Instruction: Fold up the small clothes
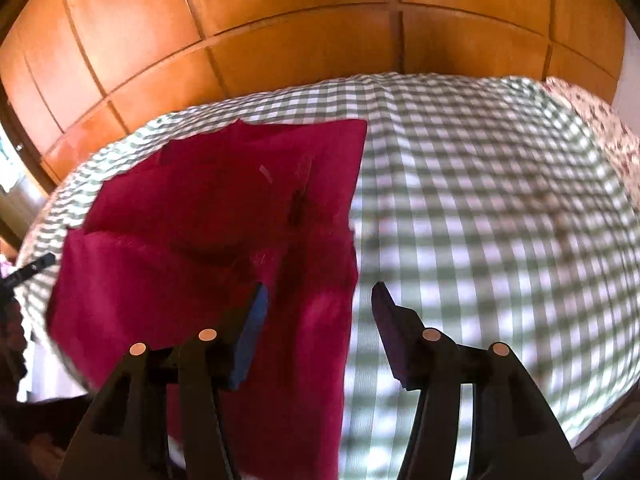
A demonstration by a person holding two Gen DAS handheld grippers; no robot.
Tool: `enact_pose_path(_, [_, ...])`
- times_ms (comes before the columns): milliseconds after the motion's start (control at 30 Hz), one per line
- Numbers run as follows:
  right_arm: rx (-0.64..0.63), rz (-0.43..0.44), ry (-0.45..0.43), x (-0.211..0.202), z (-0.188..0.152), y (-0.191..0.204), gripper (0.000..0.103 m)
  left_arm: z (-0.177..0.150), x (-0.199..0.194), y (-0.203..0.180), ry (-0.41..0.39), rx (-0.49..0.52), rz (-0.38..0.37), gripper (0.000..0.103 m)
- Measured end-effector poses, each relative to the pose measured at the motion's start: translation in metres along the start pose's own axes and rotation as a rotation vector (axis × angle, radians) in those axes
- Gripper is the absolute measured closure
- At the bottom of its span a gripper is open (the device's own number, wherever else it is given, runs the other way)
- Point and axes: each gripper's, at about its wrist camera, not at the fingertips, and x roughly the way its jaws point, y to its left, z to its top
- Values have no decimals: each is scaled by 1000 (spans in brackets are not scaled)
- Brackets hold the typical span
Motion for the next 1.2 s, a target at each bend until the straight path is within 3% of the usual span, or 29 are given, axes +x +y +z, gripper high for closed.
enact_pose_path(67, [-16,-11,18,11,5,6,66,8,15,-2,9,0,1,61])
enact_pose_path(100, [-27,-6,29,15,5,8,76,9,20,-2,20,4,-4,68])
enact_pose_path(133, [-45,-14,30,15,5,11,84,9,25,-2,30,10,-8,87])
enact_pose_path(167, [-58,-21,30,14,4,13,89,8,27,-5,32,20,-4,95])
enact_pose_path(200, [-63,-22,29,11,2,15,94,7,25,-6,19,22,-11,96])
enact_pose_path(433, [-67,21,-82,-43,9,24,95,2,-21,-12,-95,19,-55,97])
enact_pose_path(633, [-48,40,-177,-48,58,31,95,44,-31,-13,-172,12,-38,97])
enact_pose_path(767, [-5,1,-196,-12,109,30,95,84,-12,-9,-185,3,20,97])
enact_pose_path(933, [61,-51,-166,49,157,23,96,134,41,-1,-138,-29,104,97])
enact_pose_path(1067, [73,-103,-105,96,166,21,96,151,86,1,-77,-7,190,97])
enact_pose_path(1200, [89,-117,-22,132,155,13,95,147,131,9,25,-13,264,96])
